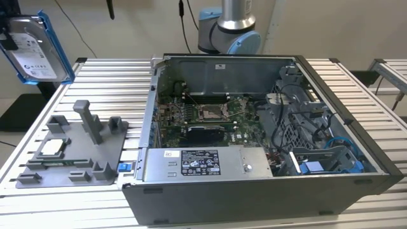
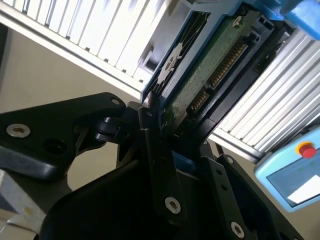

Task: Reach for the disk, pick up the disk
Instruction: 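Pick up the disk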

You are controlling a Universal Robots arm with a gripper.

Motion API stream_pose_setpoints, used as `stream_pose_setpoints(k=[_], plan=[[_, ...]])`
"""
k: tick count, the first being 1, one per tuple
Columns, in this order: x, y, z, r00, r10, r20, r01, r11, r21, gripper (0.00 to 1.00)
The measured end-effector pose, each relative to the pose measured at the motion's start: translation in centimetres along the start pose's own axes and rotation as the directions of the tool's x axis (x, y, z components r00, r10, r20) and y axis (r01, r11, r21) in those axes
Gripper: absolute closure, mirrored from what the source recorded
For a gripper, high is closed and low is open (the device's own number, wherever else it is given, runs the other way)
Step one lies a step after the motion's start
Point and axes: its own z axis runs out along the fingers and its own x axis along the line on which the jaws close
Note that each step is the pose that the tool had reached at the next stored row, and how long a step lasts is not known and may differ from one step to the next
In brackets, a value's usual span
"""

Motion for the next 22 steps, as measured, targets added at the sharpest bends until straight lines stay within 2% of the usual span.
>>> stream_pose_setpoints(k=[22], plan=[[-0.17, 0.03, -3.65, 1.0000, -0.004, 0.0000, 0.004, 1.0000, -0.0002, 1.00]])
